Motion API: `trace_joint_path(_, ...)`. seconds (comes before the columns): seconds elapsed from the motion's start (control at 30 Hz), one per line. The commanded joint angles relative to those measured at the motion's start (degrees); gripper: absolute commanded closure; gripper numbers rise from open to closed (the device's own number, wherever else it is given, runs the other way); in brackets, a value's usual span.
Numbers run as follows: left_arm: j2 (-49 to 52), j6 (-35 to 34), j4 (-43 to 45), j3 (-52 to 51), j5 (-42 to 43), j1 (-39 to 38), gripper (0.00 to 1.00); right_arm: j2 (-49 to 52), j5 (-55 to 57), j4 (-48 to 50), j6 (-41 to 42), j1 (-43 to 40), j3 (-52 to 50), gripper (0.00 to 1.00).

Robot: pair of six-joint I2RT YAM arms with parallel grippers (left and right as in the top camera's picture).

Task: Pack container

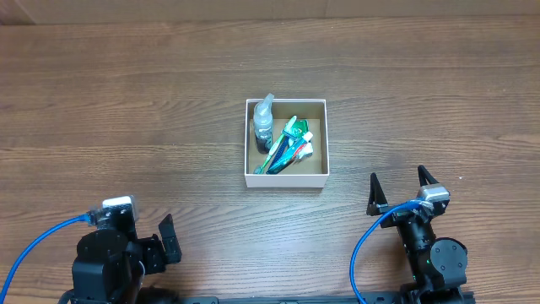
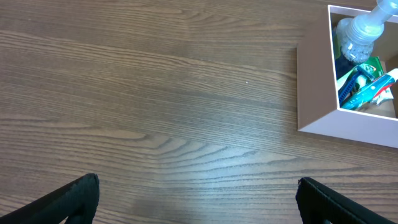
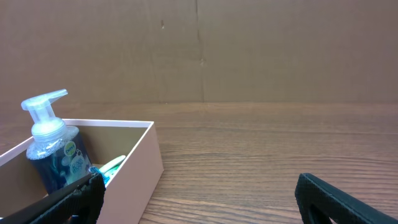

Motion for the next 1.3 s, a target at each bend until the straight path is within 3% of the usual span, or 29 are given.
trace_joint_path(0.0,-2.4,0.0,0.4,-0.6,-0.5,0.4,0.0,-0.4,-0.3,0.3,-0.2,0.1,-0.6,0.0)
trace_joint_path(0.07,-6.9,0.1,5.2,-5.4,-0.1,2.8,0.0,-0.4,-0.3,0.3,-0.2,0.1,-0.6,0.0)
trace_joint_path(0.23,-17.7,0.5,28.1,-26.7,1.1,3.8,0.0,-0.4,-0.3,0.3,-0.2,0.1,-0.6,0.0)
trace_joint_path(0.3,-20.6,3.0,44.5,-37.2,4.8,3.8,0.0,-0.4,-0.3,0.3,-0.2,0.1,-0.6,0.0)
trace_joint_path(0.37,-22.5,10.7,64.4,-46.6,10.2,3.8,0.0,-0.4,-0.3,0.3,-0.2,0.1,-0.6,0.0)
trace_joint_path(0.43,-23.6,13.7,73.3,-51.9,11.4,3.8,0.0,-0.4,-0.3,0.3,-0.2,0.1,-0.6,0.0)
trace_joint_path(0.57,-24.6,14.7,65.6,-51.6,11.3,3.9,0.0,-0.4,-0.3,0.3,-0.2,0.1,-0.6,0.0)
trace_joint_path(1.27,-24.2,14.7,65.6,-51.6,11.0,3.9,0.0,-0.4,-0.3,0.3,-0.2,0.0,-0.6,0.0)
